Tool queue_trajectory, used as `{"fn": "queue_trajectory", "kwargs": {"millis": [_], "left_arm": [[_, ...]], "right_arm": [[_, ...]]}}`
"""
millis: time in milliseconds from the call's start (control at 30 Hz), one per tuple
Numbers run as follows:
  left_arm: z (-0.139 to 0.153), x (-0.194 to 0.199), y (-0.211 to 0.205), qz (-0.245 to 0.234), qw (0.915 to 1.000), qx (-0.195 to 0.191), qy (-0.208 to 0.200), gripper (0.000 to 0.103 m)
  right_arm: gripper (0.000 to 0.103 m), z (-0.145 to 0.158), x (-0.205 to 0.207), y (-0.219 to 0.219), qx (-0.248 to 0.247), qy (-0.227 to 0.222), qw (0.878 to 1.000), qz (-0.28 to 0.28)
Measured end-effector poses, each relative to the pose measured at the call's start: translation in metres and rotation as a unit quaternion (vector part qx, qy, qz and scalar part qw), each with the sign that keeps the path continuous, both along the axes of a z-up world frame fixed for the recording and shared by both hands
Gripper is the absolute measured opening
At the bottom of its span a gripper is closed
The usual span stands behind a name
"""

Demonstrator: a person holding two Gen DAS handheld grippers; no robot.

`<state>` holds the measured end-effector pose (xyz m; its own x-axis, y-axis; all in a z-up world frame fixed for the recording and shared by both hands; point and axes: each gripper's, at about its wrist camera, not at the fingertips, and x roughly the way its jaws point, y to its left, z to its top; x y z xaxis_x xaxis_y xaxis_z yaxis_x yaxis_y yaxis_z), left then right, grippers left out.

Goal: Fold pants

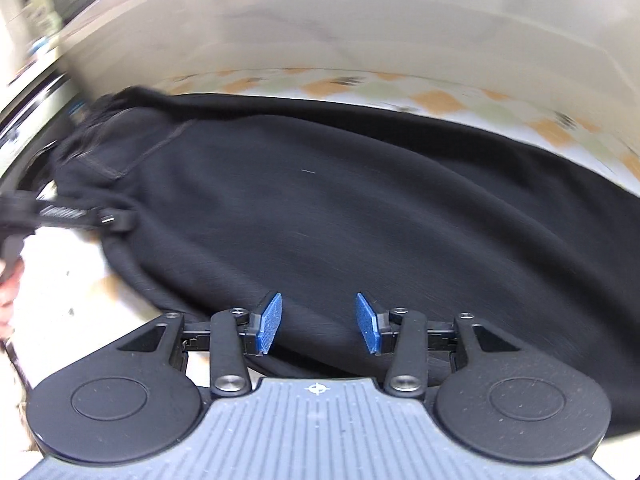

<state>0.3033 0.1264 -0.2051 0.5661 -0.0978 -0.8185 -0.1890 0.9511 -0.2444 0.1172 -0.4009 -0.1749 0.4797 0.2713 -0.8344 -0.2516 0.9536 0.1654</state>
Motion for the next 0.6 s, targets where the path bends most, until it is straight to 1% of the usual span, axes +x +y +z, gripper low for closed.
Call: {"fn": "queue_trajectory", "kwargs": {"millis": [33, 67, 133, 200, 233, 267, 333, 400, 433, 533, 600], "left_arm": [[-0.001, 0.004, 0.004, 0.003, 1.0000, -0.004, 0.000, 0.028], [-0.001, 0.007, 0.006, 0.006, 1.0000, -0.007, 0.001, 0.028], [-0.002, 0.012, 0.009, 0.012, 0.9998, -0.014, 0.005, 0.028], [-0.003, 0.018, 0.011, 0.018, 0.9997, -0.018, 0.006, 0.029], [-0.003, 0.022, 0.010, 0.020, 0.9996, -0.019, 0.006, 0.029], [0.001, 0.017, 0.006, 0.022, 0.9995, -0.022, 0.006, 0.029], [0.000, 0.022, 0.012, 0.032, 0.9986, -0.043, 0.005, 0.030], [0.001, 0.016, 0.020, 0.047, 0.9963, -0.072, 0.003, 0.030], [0.003, 0.013, 0.024, 0.052, 0.9956, -0.078, 0.000, 0.030], [0.014, -0.002, 0.022, 0.055, 0.9964, -0.064, -0.008, 0.030], [0.020, -0.010, 0.016, 0.038, 0.9979, -0.050, -0.014, 0.029]], "right_arm": [[0.053, -0.001, 0.003, 0.008, 0.001, -0.003, 1.000, 0.012], [0.053, -0.003, 0.005, 0.015, 0.001, -0.006, 1.000, 0.023], [0.054, -0.007, 0.009, 0.028, -0.008, -0.005, 0.999, 0.042], [0.053, -0.012, 0.015, 0.035, -0.021, 0.000, 0.999, 0.050], [0.052, -0.016, 0.019, 0.036, -0.023, 0.003, 0.998, 0.050], [0.046, -0.017, 0.020, 0.034, -0.022, 0.005, 0.999, 0.050], [0.033, -0.020, 0.023, 0.029, -0.002, 0.006, 0.999, 0.036], [0.033, -0.023, 0.029, 0.021, 0.021, 0.016, 1.000, 0.016], [0.033, -0.025, 0.032, 0.017, 0.032, 0.019, 0.999, 0.006], [0.033, -0.028, 0.039, 0.010, 0.058, 0.021, 0.998, -0.015], [0.033, -0.029, 0.044, 0.008, 0.068, 0.022, 0.997, -0.023]]}}
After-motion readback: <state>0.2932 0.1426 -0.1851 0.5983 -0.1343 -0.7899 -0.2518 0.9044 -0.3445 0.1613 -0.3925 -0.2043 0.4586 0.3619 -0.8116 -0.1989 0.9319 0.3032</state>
